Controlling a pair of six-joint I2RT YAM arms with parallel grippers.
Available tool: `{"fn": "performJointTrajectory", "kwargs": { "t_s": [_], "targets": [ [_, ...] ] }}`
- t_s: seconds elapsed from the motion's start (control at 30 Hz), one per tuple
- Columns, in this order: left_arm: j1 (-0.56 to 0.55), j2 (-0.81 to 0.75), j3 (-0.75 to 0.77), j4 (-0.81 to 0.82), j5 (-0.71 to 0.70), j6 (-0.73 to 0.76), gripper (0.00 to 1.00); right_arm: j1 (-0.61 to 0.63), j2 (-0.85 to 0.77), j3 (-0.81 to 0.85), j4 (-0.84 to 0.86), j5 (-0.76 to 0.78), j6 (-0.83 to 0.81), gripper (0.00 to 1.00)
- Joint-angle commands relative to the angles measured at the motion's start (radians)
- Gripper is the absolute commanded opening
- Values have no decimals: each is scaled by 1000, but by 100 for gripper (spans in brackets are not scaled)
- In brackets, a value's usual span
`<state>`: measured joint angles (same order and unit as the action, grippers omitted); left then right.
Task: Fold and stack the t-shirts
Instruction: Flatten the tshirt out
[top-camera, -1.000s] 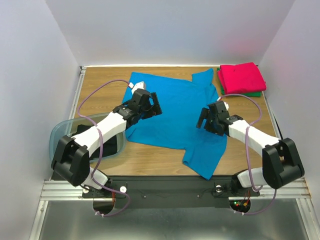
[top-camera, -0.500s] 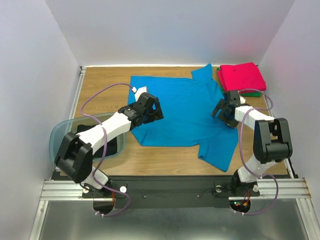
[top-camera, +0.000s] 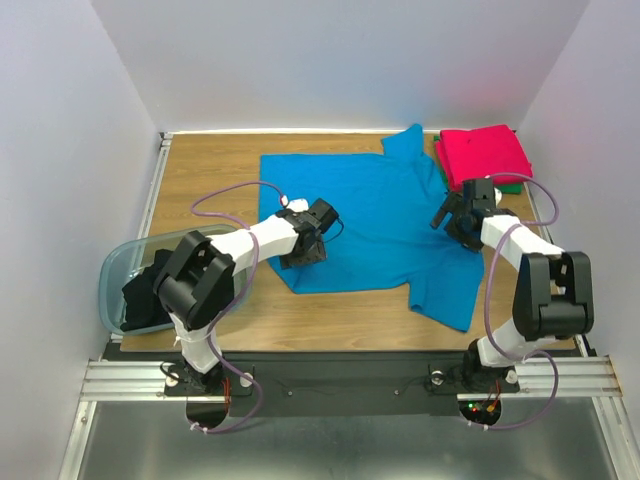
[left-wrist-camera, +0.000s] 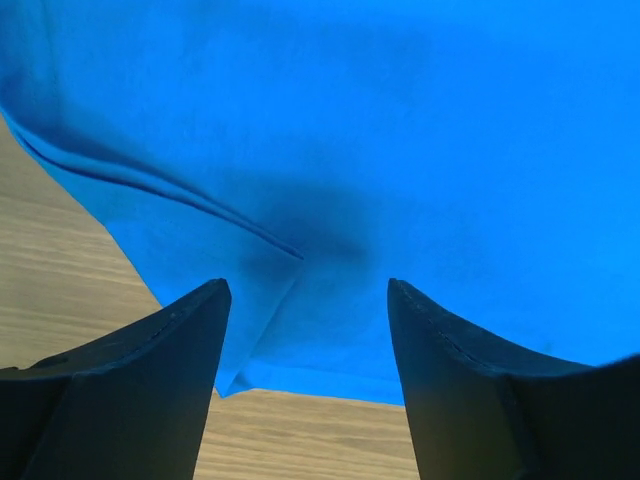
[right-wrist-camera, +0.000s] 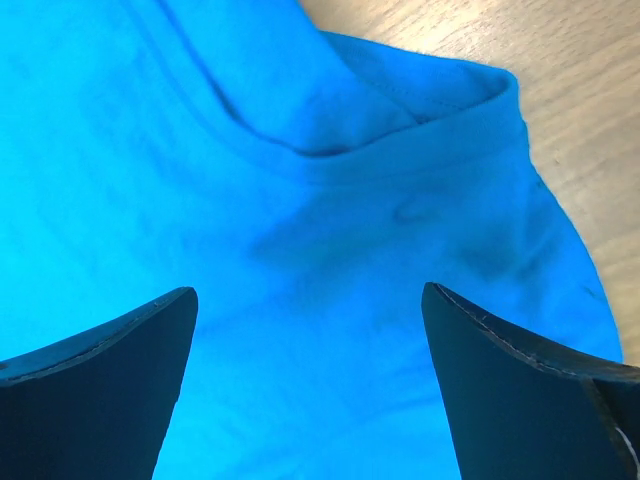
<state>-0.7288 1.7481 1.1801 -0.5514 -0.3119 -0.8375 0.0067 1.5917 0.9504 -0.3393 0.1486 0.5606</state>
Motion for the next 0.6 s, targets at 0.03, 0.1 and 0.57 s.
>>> {"fn": "performJointTrajectory", "kwargs": {
  "t_s": [0.03,0.1,0.57],
  "targets": [
    [-18,25,58,-84,-53,-48,70,1,-117,-42,11,-23,-27,100],
    [-18,37,53,-93,-64,-60,69,3,-156,-64,11,-26,-27,100],
    [-18,79,15,-62,-67,-100,35,1,-380,-163,-85,20,-39,100]
  ]
}}
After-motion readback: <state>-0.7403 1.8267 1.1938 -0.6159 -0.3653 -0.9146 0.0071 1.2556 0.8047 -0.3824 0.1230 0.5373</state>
